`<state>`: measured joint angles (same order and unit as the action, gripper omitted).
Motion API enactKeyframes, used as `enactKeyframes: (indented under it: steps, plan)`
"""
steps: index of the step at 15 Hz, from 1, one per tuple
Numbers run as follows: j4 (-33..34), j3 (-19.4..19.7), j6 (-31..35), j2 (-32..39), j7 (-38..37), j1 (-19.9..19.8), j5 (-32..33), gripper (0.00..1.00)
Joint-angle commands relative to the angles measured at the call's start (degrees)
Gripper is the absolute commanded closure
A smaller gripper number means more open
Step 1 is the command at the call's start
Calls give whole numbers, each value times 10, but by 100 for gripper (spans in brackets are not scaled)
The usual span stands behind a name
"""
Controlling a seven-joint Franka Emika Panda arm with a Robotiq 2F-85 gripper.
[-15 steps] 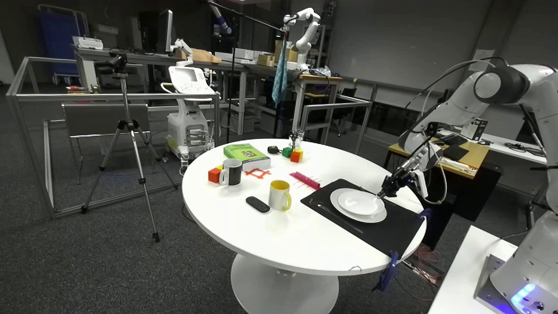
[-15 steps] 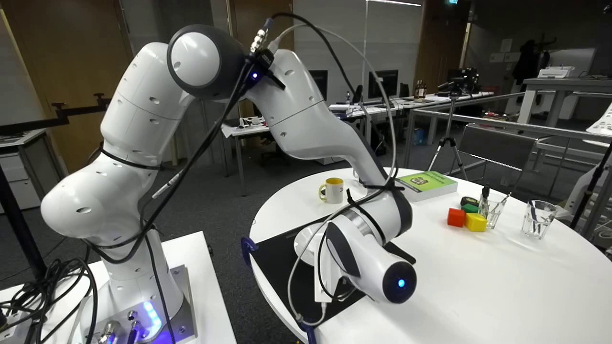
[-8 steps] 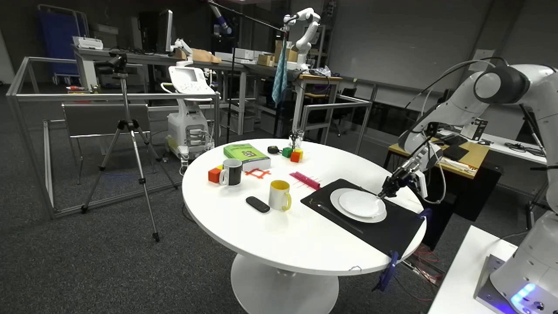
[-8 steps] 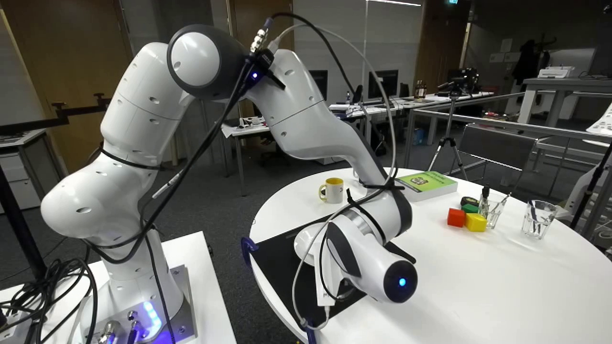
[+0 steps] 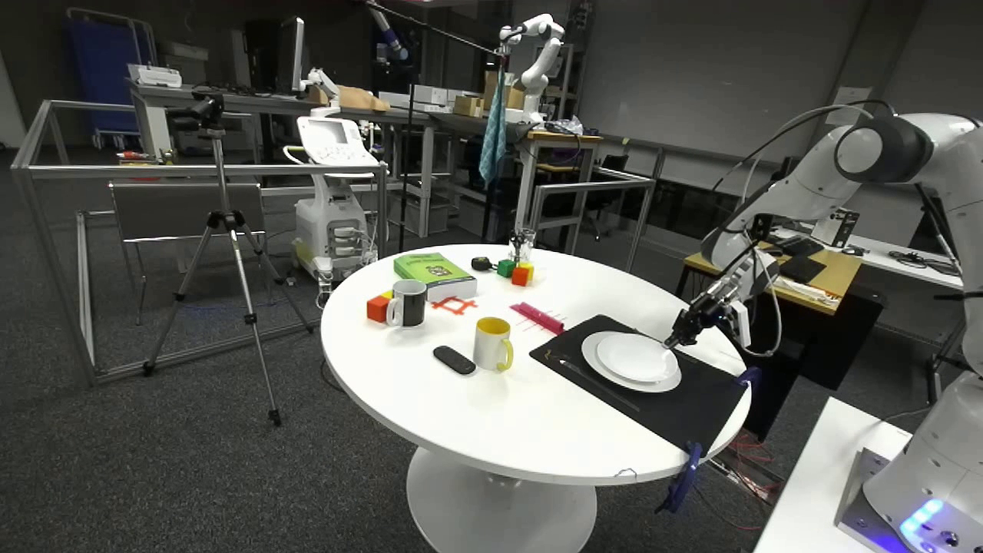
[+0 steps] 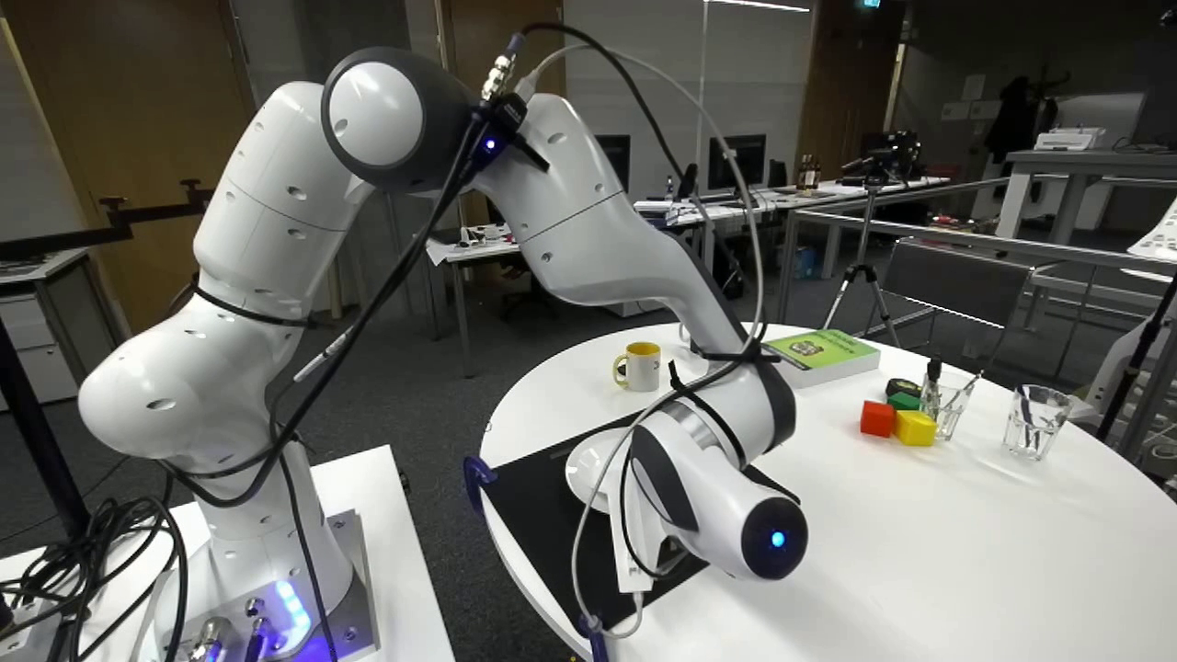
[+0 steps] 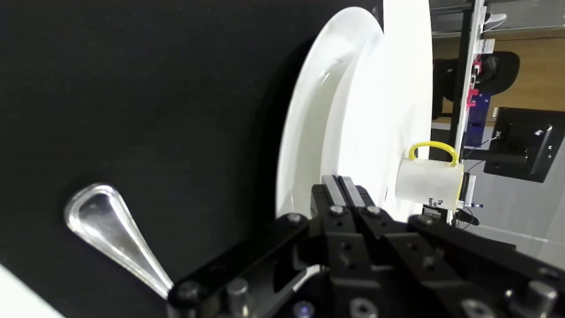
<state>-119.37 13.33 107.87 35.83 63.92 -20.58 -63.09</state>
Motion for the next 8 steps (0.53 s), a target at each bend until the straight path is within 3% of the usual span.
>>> enactKeyframes:
  steps: [1, 8]
  plan:
    - [9, -8, 7, 1, 7, -7, -17, 99]
    - [19, -12, 5, 15, -5, -4, -29, 99]
